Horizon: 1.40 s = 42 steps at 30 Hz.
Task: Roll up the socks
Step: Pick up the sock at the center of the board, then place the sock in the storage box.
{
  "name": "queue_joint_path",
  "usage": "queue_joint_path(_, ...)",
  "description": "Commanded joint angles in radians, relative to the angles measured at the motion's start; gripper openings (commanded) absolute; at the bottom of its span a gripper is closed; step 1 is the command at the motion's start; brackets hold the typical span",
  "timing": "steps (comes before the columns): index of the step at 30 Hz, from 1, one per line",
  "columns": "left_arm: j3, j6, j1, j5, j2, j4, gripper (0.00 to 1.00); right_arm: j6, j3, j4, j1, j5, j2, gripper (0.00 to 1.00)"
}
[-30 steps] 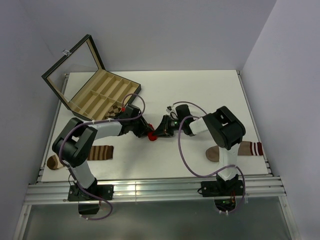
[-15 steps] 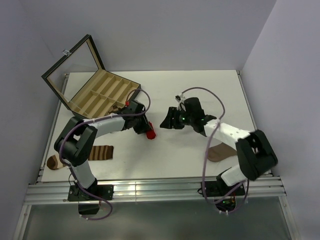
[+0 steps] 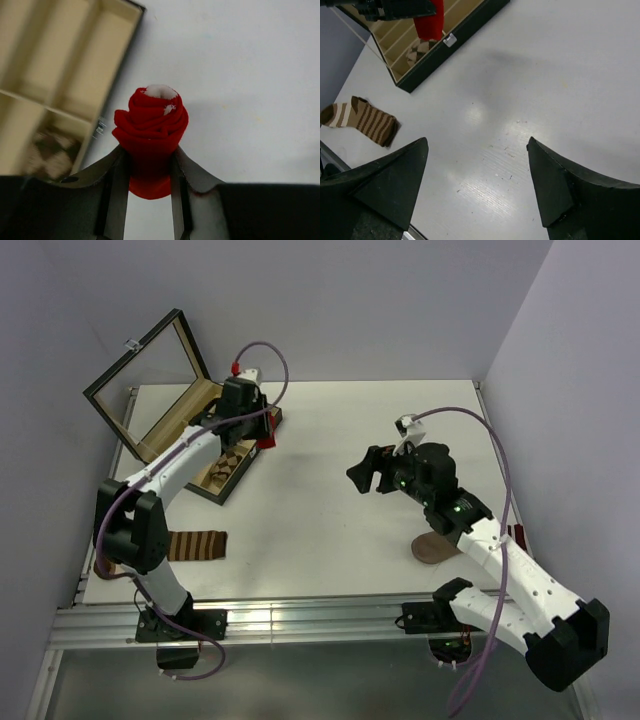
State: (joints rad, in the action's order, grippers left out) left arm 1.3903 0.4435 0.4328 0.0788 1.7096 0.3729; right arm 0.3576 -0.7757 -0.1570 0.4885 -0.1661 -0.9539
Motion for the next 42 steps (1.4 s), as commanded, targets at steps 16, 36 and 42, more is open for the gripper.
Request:
queue_joint_path(16,0.017,-0.555,-0.315,-0.069,0.090,-0.061,0.00,-0.091,0.038,0.022,0.002,-0.081,0.069,0.88)
queue_joint_path(36,-0.195,-0.658,-0.374,-0.103,0.050,-0.098,0.00,-0.111,0.062,0.037,0.002,-0.090,0.024,0.85)
queue_joint_path(42,-0.192,-0.651,-0.364,-0.100,0.053,-0.055,0.00,-0.114,0.075,0.036,0.002,-0.073,0.047,0.85)
